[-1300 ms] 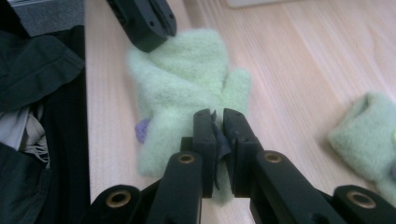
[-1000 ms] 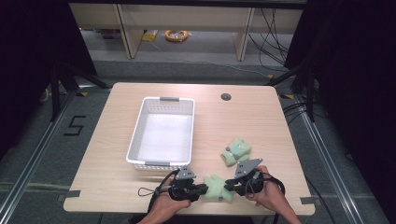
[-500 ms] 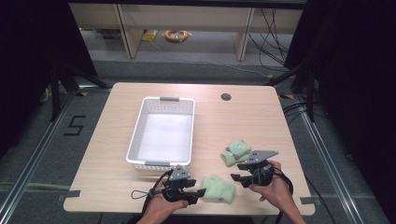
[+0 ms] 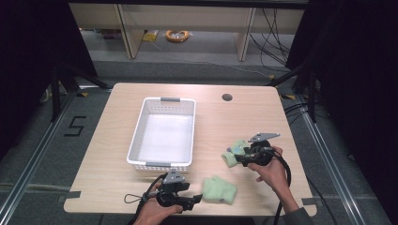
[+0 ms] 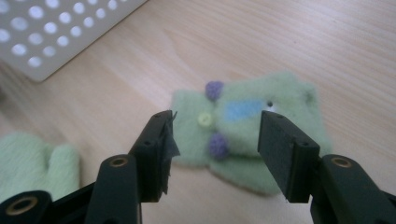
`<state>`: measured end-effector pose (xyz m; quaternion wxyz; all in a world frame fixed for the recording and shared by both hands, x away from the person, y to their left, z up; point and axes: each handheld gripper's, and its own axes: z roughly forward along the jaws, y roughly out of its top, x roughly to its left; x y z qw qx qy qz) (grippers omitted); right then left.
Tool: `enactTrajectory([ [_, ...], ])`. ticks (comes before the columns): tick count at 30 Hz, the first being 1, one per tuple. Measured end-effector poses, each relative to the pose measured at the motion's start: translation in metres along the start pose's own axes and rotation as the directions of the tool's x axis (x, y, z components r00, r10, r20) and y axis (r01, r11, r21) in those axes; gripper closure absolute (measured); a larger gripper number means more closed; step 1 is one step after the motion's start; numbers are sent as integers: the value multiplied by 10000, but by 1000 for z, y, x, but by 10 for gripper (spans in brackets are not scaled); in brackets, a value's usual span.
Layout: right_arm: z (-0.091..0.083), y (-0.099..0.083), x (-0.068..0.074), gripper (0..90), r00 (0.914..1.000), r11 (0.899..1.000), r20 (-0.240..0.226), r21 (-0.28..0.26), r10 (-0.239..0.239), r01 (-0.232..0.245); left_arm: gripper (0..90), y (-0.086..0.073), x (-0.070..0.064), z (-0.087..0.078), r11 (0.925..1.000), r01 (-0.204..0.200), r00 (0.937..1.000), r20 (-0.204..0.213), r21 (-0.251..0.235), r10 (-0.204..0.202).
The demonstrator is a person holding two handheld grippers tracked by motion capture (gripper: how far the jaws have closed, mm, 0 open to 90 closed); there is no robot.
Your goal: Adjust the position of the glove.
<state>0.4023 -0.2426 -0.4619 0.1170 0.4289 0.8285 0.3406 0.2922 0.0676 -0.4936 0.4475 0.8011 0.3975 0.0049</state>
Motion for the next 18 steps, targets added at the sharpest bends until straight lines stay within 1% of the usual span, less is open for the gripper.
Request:
enactTrajectory([
  [1,5,2,-3,468,9997,9996,145,-224,-174,177,335,-1,1,1,10000,31,10000,-77,-17,-31],
  [2,10,4,-3,468,9997,9999,226,-114,-70,73,335,-1,2,1,10000,-29,9998,-192,-6,29],
  [3,12,6,-2,468,9997,9999,247,103,69,-72,336,-2,2,1,10000,26,9998,-217,-43,-27],
  [4,12,6,-2,468,9997,9999,247,103,69,-72,335,-2,2,1,10000,26,9998,-217,-43,-27],
  [5,13,9,-1,472,9992,9990,338,404,190,-204,335,-2,3,0,10000,50,9999,-143,-20,-51],
  [6,18,12,-3,473,9982,9983,541,490,273,-299,335,-2,3,-1,10000,20,9999,-163,17,-20],
  [7,19,13,-4,473,9973,9974,563,514,472,-501,334,-2,3,-2,10000,42,9999,-125,0,-42],
  [8,20,14,-5,478,9966,9974,612,431,555,-582,334,-3,4,-2,10000,56,9999,-98,-6,-56],
  [9,23,15,-7,478,9955,9974,645,178,691,-704,333,-3,4,-3,10000,51,9999,-112,26,-50],
  [10,24,17,-9,478,9953,9973,737,328,630,-655,332,-3,6,-4,9998,-97,9999,-118,183,99],
  [11,25,18,-9,478,9941,9957,731,414,799,-831,331,-4,4,-3,9999,138,9997,-195,-7,-139],
  [12,27,19,-9,478,9936,9952,778,469,824,-862,329,-4,5,-4,9999,96,9996,-277,88,-93],
  [13,30,19,-10,478,9946,9959,762,516,706,-747,328,-4,6,-2,9998,189,9997,-147,-46,-190],
  [14,33,19,-9,479,9934,9944,733,511,886,-925,327,-4,7,-2,9998,200,9998,-89,30,-200],
  [15,34,19,-9,479,9934,9934,804,738,815,-875,327,-5,7,-1,9997,248,9995,-183,-14,-248],
  [16,36,18,-10,479,9939,9953,947,732,557,-628,327,-5,8,-1,9998,206,9996,-184,0,-206],
  [17,36,18,-10,479,9924,9938,1004,786,707,-787,327,-5,10,-1,9999,148,9997,-196,78,-146],
  [18,37,17,-11,483,9924,9942,1017,748,696,-774,327,-5,10,-1,9999,167,9997,-191,42,-166],
])
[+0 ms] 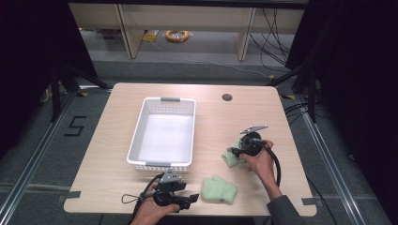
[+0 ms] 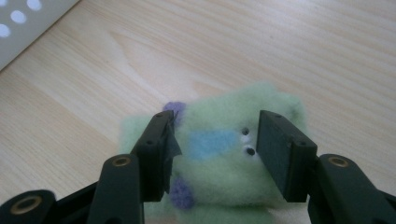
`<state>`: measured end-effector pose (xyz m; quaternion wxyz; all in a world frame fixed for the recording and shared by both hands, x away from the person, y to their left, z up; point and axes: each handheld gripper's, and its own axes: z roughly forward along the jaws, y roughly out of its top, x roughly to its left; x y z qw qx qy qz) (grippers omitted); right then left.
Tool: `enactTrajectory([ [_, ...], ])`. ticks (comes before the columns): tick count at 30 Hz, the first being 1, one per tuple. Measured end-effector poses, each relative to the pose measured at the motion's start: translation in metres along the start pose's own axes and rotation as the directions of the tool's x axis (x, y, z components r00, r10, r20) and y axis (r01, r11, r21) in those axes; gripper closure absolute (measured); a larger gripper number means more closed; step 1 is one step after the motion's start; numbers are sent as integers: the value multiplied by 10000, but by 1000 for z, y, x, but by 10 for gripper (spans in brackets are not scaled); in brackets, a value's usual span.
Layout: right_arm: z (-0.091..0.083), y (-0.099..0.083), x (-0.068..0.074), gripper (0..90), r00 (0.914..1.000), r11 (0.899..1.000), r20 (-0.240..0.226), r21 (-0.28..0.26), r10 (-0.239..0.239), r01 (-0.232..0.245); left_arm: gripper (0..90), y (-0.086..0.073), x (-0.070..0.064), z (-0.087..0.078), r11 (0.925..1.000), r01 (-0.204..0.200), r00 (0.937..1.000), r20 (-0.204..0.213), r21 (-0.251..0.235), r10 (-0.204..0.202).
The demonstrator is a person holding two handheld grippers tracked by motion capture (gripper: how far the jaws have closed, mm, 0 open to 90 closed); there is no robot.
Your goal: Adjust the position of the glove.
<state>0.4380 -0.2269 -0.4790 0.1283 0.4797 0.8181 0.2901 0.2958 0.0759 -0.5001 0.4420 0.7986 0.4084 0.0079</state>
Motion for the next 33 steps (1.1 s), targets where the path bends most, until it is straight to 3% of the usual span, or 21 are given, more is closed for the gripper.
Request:
enactTrajectory([
  [3,3,-3,-3,504,9996,9997,-173,-5,231,-231,327,0,0,0,10000,-21,10000,-10,20,21],
  [6,6,-5,-5,531,9995,9995,-186,-178,268,-271,327,-1,0,1,9999,-94,9999,-142,45,94],
  [7,5,-6,-5,540,9994,9996,-220,-119,260,-263,327,-1,0,1,10000,-15,10000,14,45,15],
  [11,8,-7,-5,563,9997,9995,-125,-221,232,-235,327,-2,0,1,10000,-39,10000,-26,81,39],
  [17,8,-8,-7,663,9998,9997,-46,-159,-209,208,327,-1,0,1,10000,-47,10000,-25,37,47],
  [18,8,-9,-8,718,9993,9992,-56,-184,-358,357,327,-2,0,1,10000,6,10000,61,64,-6],
  [19,8,-9,-8,756,9997,9996,-115,-198,-195,193,327,-2,0,1,10000,7,10000,-6,-3,-7],
  [20,8,-10,-9,788,9994,9990,-172,-353,-285,278,326,-1,-1,0,10000,-59,9999,-130,55,59],
  [21,7,-10,-11,814,9984,9982,-232,-304,-516,509,326,-1,0,0,10000,-43,10000,19,-12,43],
  [22,9,-11,-11,829,9983,9968,-248,-609,-537,521,326,-1,0,0,10000,-45,10000,31,-21,45],
  [25,4,-10,-12,857,9977,9977,-449,-474,-505,484,325,0,0,-1,10000,-68,10000,4,-9,68],
  [29,-1,-9,-14,864,9920,9870,-515,-1189,-1148,1081,324,0,0,-1,9999,-18,10000,-79,-135,17],
  [30,-6,-8,-11,865,9941,9940,-698,-769,-825,771,324,0,0,-2,10000,-20,10000,-54,-95,20],
  [31,-6,-8,-11,865,9941,9940,-698,-769,-825,771,324,0,0,-2,10000,-20,10000,-54,-95,20],
  [32,-7,-7,-13,866,9896,9849,-642,-1247,-1286,1199,324,0,0,-2,10000,-29,10000,-69,-87,29],
  [33,-11,-7,-10,866,9924,9887,-710,-1191,-1001,912,324,0,0,-2,9999,-41,10000,-79,-96,40],
])
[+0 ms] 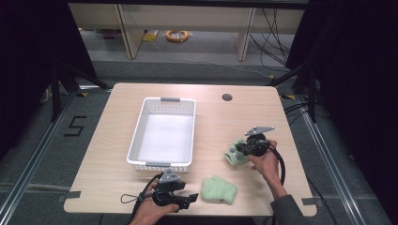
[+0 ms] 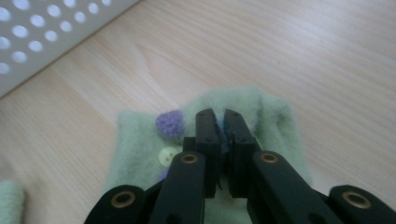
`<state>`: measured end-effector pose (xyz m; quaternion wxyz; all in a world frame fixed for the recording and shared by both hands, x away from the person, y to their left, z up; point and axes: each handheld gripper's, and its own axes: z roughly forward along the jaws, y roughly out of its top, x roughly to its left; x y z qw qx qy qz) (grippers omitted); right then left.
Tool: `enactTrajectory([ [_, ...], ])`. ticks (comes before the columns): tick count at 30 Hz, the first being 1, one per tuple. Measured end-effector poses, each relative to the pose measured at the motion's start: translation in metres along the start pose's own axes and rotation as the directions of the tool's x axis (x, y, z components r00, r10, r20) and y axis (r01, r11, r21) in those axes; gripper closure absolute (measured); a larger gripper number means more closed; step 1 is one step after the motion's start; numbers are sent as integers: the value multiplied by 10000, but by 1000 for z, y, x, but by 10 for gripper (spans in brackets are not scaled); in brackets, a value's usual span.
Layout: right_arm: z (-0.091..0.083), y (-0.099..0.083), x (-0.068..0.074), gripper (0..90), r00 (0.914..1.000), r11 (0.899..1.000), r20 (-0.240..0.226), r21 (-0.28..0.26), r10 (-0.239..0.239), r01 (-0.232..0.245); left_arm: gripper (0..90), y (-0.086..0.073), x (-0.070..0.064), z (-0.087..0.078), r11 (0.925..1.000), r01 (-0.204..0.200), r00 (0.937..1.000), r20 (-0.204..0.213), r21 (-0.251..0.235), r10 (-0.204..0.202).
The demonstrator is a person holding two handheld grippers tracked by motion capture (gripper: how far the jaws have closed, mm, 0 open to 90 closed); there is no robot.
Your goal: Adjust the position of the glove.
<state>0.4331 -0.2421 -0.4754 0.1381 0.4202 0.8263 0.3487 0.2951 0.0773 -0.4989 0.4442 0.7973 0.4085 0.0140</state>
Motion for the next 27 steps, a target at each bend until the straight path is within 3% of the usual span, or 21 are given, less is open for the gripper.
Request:
enactTrajectory([
  [1,-2,1,1,866,9999,9997,-13,-202,-121,121,324,0,0,0,10000,-21,10000,-32,25,21],
  [2,-8,3,1,866,9996,9997,-152,29,-246,246,324,0,1,0,10000,-40,10000,26,30,40],
  [3,-9,4,3,865,9994,9992,-152,-259,-312,308,324,0,1,0,10000,-27,10000,77,31,27],
  [4,-14,5,5,866,9986,9989,-262,-106,-464,461,324,0,0,0,10000,38,10000,71,0,-38],
  [5,-15,6,7,866,9983,9977,-318,-491,-491,475,323,0,1,-1,10000,17,10000,31,-1,-17],
  [6,-21,6,8,866,9966,9971,-426,-346,-699,684,323,0,1,-1,10000,14,10000,27,-3,-14],
  [8,-28,6,13,866,9959,9970,-596,-401,-687,664,323,0,1,-1,10000,27,10000,39,-1,-27],
  [9,-28,5,15,865,9956,9946,-603,-799,-715,666,323,0,2,-1,10000,27,10000,50,-15,-27],
  [10,-34,6,16,865,9936,9951,-708,-501,-886,851,323,1,2,-1,10000,7,10000,52,43,-7],
  [14,-39,7,21,865,9889,9907,-889,-755,-1194,1128,317,1,2,-1,10000,62,10000,52,-21,-62],
  [16,-45,6,28,865,9831,9887,-1211,-773,-1373,1285,308,1,2,-3,10000,17,9998,-175,-14,-17],
  [18,-48,6,35,865,9785,9869,-1431,-845,-1482,1371,298,2,4,-3,10000,31,10000,-18,-17,-31],
  [23,-55,5,47,864,9626,9769,-1816,-1104,-2009,1830,275,3,5,-4,9999,32,9998,-184,-119,-34],
  [24,-55,5,47,864,9626,9769,-1816,-1104,-2009,1830,272,3,5,-4,9999,32,9998,-184,-119,-34],
  [25,-56,5,53,864,9533,9742,-2113,-1125,-2157,1955,271,4,7,-6,9998,-171,9998,-93,143,173],
  [26,-57,4,56,864,9537,9721,-2010,-1168,-2235,2032,271,3,7,-5,10000,-70,9998,-168,-19,69],
  [27,-57,4,59,863,9487,9705,-2133,-1109,-2335,2140,271,3,7,-5,10000,7,9998,-190,-22,-8],
])
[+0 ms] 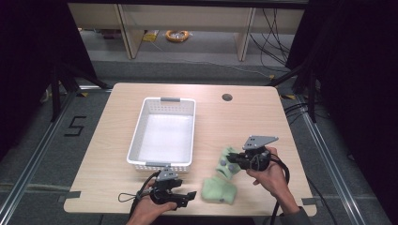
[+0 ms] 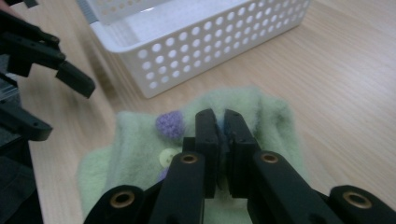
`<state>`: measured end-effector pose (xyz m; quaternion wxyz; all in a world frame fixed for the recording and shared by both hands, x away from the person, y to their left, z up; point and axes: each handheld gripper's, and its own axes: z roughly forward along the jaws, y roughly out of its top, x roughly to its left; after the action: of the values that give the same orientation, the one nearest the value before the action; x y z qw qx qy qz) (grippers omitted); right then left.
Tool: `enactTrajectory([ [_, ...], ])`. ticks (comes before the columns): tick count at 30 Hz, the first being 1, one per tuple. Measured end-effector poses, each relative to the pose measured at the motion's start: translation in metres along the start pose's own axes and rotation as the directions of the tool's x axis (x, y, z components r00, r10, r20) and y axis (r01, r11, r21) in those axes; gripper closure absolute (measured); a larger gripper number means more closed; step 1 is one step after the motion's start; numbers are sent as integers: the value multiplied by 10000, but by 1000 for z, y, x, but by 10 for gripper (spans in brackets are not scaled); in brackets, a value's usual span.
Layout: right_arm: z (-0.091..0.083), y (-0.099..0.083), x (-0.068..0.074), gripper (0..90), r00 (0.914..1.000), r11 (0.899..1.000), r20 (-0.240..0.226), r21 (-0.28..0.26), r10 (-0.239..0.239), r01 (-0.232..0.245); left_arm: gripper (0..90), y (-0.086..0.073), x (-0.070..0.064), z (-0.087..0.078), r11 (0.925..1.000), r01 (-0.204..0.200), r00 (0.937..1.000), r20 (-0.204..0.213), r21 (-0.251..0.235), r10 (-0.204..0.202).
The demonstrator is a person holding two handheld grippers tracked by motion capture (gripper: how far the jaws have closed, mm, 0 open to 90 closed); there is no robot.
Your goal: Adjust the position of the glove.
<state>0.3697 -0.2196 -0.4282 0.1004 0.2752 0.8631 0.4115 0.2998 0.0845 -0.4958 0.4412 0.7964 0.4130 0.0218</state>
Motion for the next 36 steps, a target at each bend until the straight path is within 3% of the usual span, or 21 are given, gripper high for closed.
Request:
enactTrajectory([
  [1,2,0,3,863,9997,9998,-122,42,-191,192,271,0,0,1,10000,43,9999,-166,-83,-45],
  [2,3,0,7,863,9997,9998,-188,97,-142,144,271,0,1,-1,9998,-125,9995,-272,182,130],
  [3,3,0,7,863,9997,9998,-188,97,-142,144,271,0,1,-1,9998,-125,9995,-272,182,130],
  [4,5,0,13,863,9982,9989,-408,135,-434,440,271,0,2,0,10000,91,9999,-48,2,-91],
  [7,6,1,21,863,9967,9983,-603,181,-540,552,271,0,1,-1,9999,99,9999,-97,-80,-100],
  [9,9,1,31,863,9904,9947,-984,252,-970,999,271,0,1,-1,9999,97,9999,-73,-93,-98],
  [12,12,0,41,862,9868,9922,-1184,432,-1109,1167,272,0,1,-1,9998,165,9998,-107,-114,-167],
  [17,21,-5,46,861,9778,9853,-1490,642,-1472,1581,272,0,1,-2,9998,155,9998,-102,-111,-156],
  [24,35,-16,49,853,9741,9801,-1747,1110,-1436,1644,272,0,1,-2,9998,150,9999,-78,-139,-151],
  [27,40,-21,55,800,9707,9750,-1877,1350,-1500,1767,273,0,1,-2,9998,125,9999,-47,-170,-126],
  [29,41,-22,57,770,9721,9748,-1862,1439,-1428,1707,275,1,1,-2,9996,177,9998,32,-200,-176],
  [32,36,-25,58,599,9824,9829,-1462,1252,-1160,1347,279,3,-1,-2,9997,69,9998,171,-248,-65],
  [34,27,-27,60,583,9921,9898,-994,1117,-771,881,285,5,-3,-2,9993,109,9996,259,-363,-100],
  [36,17,-30,62,572,9955,9922,-733,1044,-600,675,292,8,-5,-3,9993,64,9993,384,-373,-50],
])
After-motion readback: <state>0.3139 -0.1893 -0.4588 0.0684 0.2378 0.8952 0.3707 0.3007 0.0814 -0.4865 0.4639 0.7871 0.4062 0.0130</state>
